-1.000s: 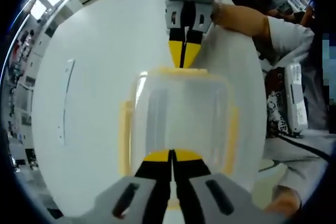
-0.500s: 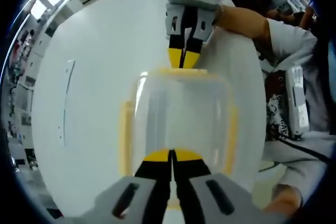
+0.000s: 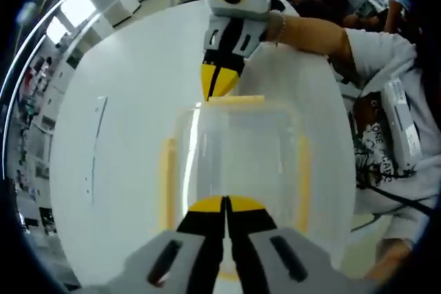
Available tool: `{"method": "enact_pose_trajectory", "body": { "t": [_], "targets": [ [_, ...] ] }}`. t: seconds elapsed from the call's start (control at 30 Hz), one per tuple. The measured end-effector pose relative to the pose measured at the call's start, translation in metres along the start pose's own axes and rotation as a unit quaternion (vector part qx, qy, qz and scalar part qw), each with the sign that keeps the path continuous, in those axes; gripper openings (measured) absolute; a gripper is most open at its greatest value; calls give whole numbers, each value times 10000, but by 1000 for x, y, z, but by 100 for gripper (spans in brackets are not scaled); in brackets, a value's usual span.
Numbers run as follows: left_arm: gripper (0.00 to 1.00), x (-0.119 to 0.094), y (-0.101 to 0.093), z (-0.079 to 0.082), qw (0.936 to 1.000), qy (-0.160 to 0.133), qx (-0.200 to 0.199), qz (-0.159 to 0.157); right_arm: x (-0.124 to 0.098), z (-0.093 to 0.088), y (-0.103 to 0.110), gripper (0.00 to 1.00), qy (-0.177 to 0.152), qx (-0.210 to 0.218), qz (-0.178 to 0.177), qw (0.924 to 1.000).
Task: Snap each plastic latch of the storage box into its locked position after aligning the lid with the box until every specified latch is closed and the lid sits flush.
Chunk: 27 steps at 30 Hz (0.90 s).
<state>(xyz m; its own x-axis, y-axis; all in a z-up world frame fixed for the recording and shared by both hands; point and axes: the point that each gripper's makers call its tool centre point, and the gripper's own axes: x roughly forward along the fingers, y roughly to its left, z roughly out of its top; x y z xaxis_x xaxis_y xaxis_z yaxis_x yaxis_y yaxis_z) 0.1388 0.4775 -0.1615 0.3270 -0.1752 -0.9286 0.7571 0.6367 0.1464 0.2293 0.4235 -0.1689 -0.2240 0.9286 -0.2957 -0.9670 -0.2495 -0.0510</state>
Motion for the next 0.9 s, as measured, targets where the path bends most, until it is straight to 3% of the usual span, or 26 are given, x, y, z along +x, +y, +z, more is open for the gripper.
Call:
{"method": "enact_pose_trajectory", "body": {
  "t": [0.17,0.33,0.63,0.9],
  "targets": [
    [0,0,5,0,9999,-134,-8,-50,-1,23,4,0,143,-243,-53,9996],
    [0,-5,14,-4,9994,-277,200,-25,12,40,23,0,428,-495,259,9975],
    [1,-5,8,-4,9983,-570,133,-54,53,47,58,0,1203,-762,847,9862],
    [0,-3,1,-6,9975,-689,-18,-140,78,48,77,0,1610,-885,1204,9756]
  ]
}}
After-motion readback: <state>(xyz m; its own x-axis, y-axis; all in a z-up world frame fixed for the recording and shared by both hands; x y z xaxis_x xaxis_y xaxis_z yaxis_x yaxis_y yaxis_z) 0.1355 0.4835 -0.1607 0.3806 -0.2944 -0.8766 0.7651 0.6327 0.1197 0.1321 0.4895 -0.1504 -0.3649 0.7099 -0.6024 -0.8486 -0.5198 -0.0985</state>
